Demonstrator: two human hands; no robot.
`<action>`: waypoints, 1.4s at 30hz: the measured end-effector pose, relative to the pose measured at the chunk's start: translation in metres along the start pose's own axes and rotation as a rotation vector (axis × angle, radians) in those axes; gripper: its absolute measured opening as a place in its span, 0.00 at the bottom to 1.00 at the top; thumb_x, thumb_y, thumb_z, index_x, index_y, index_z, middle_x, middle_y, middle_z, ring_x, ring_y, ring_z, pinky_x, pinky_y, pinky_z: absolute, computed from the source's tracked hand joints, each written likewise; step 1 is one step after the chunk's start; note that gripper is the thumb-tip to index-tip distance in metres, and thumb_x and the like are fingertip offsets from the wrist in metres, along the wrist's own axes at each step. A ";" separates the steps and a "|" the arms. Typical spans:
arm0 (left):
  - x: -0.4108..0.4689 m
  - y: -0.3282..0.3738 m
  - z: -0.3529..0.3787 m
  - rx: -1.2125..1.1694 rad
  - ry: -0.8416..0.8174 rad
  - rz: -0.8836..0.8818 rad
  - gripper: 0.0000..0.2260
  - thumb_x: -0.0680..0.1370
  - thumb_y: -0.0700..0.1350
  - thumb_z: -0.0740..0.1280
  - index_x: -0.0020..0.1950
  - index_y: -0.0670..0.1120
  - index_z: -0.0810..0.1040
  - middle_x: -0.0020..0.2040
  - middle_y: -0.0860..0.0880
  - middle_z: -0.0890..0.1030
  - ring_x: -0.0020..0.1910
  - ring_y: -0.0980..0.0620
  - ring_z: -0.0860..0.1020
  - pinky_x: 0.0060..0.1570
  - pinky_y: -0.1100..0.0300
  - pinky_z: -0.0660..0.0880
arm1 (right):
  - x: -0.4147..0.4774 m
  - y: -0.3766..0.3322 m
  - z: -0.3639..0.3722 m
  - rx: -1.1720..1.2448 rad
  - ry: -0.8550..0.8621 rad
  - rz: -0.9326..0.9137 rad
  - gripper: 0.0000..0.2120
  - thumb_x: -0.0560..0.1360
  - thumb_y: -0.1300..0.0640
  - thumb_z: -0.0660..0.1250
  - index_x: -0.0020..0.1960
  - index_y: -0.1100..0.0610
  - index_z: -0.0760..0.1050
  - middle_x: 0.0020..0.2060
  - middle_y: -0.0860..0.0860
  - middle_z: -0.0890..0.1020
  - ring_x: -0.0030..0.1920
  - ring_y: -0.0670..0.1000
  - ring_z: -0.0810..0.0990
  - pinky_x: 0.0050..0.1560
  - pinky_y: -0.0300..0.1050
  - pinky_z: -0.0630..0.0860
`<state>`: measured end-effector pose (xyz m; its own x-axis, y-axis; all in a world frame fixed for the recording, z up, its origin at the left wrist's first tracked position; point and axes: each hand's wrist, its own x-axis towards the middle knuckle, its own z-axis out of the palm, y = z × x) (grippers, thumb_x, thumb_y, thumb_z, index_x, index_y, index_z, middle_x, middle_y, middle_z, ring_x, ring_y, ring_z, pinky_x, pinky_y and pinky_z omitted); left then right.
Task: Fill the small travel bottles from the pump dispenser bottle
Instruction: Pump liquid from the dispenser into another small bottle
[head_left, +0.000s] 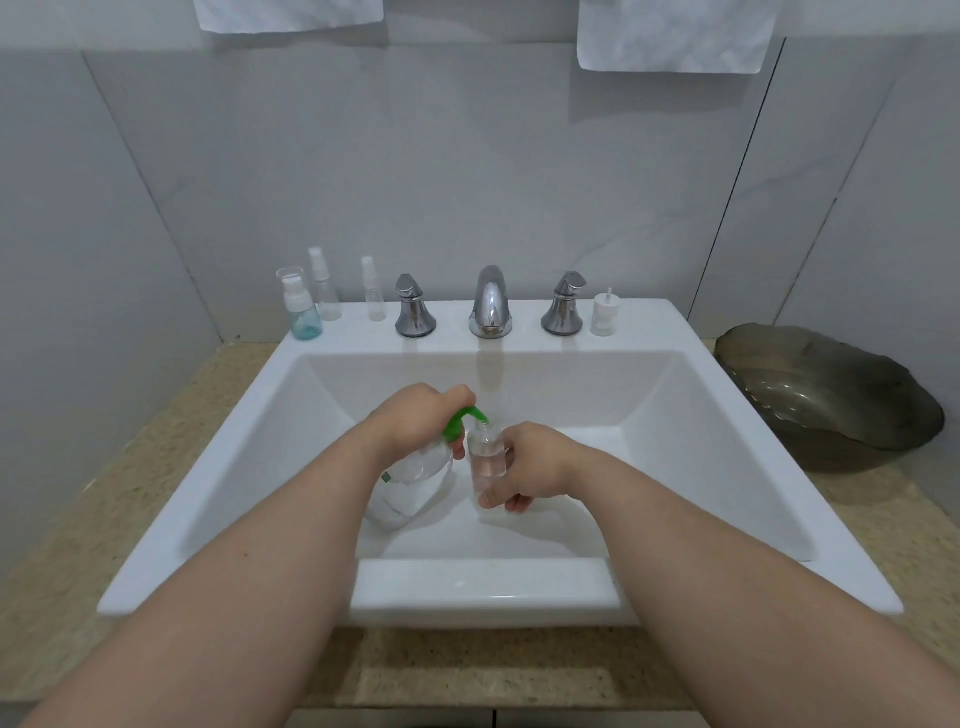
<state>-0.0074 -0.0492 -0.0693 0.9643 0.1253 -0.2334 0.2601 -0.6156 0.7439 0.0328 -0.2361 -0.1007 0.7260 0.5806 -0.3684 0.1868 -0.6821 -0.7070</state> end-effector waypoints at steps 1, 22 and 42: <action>0.001 -0.001 0.000 -0.003 0.000 -0.003 0.30 0.78 0.62 0.59 0.36 0.38 0.84 0.38 0.47 0.87 0.34 0.49 0.71 0.47 0.51 0.71 | 0.001 0.001 0.000 0.004 0.004 0.006 0.19 0.67 0.59 0.83 0.52 0.56 0.78 0.50 0.57 0.86 0.36 0.52 0.86 0.52 0.54 0.85; -0.001 0.001 -0.001 0.004 0.015 0.008 0.28 0.77 0.61 0.59 0.33 0.41 0.84 0.38 0.45 0.86 0.33 0.49 0.70 0.42 0.53 0.70 | -0.006 -0.005 -0.001 0.011 0.016 -0.008 0.16 0.68 0.60 0.82 0.51 0.57 0.78 0.51 0.57 0.86 0.34 0.50 0.85 0.50 0.50 0.85; -0.001 -0.001 0.000 -0.026 0.022 -0.028 0.33 0.76 0.71 0.60 0.31 0.45 0.84 0.35 0.50 0.86 0.33 0.50 0.72 0.47 0.52 0.71 | -0.003 -0.005 -0.001 0.040 0.022 0.013 0.17 0.68 0.64 0.78 0.54 0.60 0.77 0.45 0.56 0.84 0.35 0.52 0.84 0.41 0.48 0.84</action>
<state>-0.0084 -0.0489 -0.0701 0.9573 0.1598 -0.2408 0.2881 -0.5914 0.7531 0.0304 -0.2345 -0.0954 0.7430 0.5613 -0.3645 0.1511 -0.6713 -0.7256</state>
